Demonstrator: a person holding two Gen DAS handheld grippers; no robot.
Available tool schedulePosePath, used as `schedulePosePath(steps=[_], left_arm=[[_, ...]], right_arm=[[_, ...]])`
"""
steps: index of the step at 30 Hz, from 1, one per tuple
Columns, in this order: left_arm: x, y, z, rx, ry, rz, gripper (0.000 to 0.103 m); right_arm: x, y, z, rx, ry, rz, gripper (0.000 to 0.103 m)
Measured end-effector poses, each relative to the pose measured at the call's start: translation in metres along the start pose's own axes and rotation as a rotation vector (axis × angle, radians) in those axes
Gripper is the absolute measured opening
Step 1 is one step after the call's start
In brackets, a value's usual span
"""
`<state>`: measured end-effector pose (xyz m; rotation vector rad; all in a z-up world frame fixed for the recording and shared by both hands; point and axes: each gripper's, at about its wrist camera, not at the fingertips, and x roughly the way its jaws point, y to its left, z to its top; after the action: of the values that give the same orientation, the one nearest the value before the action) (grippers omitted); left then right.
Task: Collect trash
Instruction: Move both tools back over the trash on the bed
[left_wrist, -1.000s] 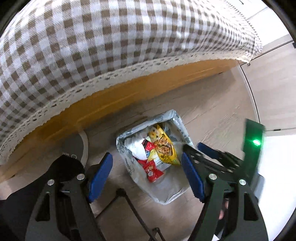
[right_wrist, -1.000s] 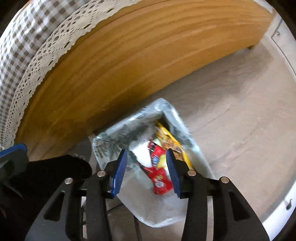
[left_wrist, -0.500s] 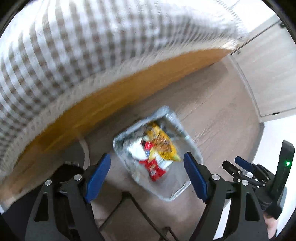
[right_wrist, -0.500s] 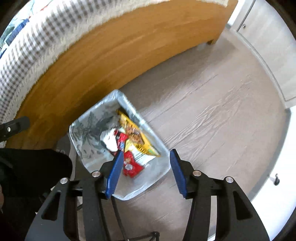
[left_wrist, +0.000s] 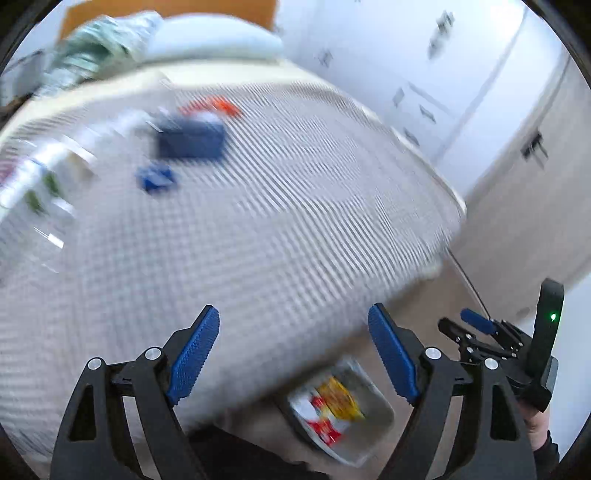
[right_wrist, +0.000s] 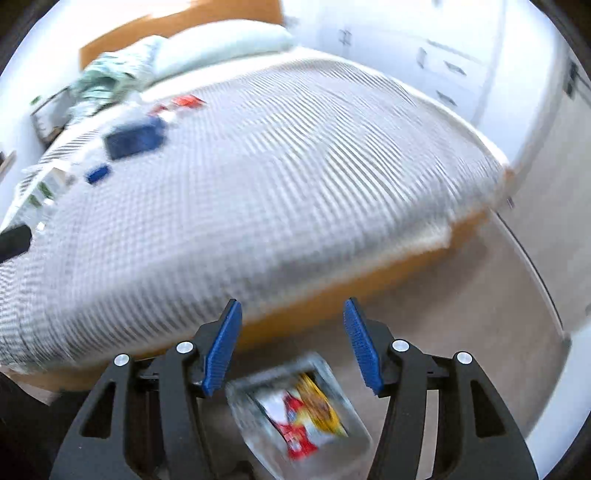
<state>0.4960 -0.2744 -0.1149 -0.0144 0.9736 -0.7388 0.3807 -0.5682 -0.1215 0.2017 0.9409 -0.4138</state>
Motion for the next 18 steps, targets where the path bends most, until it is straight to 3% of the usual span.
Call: schedulePosePath(steps=[4,8,12,18], left_arm=[[-0.054,0.076,0.031,-0.067,-0.107,0.091,0.080],[-0.107,0.163,0.040,-0.200,-0.213,0.213,0.080],[-0.145,0.246,0.037,-0.353,-0.261,0.357,0.080],[-0.165,0.330,0.013,-0.575,-0.292,0.412,0.080]], right_arm=[[-0.004,0.051,0.039,-0.060,-0.070,0.073,0.056],[-0.006,0.127,0.070,-0.215,-0.128,0.134,0.056],[-0.011,0.232,0.097,-0.431,-0.182,0.216,0.056],[-0.008,0.390,0.133,-0.745,-0.201,0.248,0.056]])
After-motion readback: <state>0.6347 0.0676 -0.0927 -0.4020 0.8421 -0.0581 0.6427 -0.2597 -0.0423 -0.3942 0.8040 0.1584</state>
